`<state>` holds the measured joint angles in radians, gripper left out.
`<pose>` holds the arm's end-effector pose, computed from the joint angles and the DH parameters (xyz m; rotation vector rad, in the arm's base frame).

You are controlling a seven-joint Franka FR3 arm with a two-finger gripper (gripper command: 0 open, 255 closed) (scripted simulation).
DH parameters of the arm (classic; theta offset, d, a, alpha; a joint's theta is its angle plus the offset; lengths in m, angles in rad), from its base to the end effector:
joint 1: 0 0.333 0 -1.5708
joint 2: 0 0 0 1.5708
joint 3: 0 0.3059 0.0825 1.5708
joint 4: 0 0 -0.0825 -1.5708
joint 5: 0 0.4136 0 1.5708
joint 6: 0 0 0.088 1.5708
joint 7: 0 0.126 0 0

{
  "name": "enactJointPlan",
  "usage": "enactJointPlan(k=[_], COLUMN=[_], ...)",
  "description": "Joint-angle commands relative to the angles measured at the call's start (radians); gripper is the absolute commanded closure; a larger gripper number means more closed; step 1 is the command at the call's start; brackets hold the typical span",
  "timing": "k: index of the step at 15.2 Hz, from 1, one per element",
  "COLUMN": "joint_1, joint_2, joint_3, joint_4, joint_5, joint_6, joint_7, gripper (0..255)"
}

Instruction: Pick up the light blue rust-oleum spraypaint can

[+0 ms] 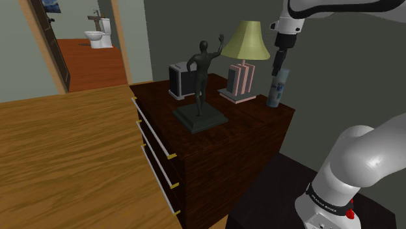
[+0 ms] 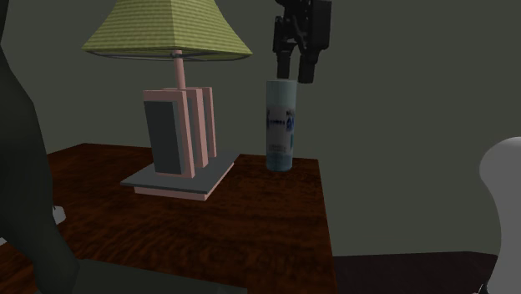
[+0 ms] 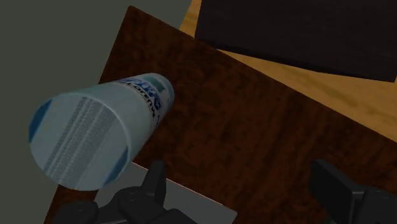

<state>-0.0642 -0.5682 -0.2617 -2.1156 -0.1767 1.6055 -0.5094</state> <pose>0.3823 -0.1739 0.5965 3.0717 0.3433 0.0383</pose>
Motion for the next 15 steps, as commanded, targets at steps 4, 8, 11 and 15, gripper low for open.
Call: enactJointPlan(k=[4,8,11,15], joint_1=[-0.015,-0.020,-0.022,-0.025], joint_2=[0.105,0.160,0.152,0.144], joint_3=[-0.106,-0.156,-0.159,-0.163], joint_4=[0.107,0.151,0.104,0.049], joint_5=[-0.016,-0.012,-0.017,-0.022], joint_6=[0.027,0.050,0.090,0.136], joint_7=[-0.129,-0.188,-0.184,-0.180], gripper=[0,0,0,0])
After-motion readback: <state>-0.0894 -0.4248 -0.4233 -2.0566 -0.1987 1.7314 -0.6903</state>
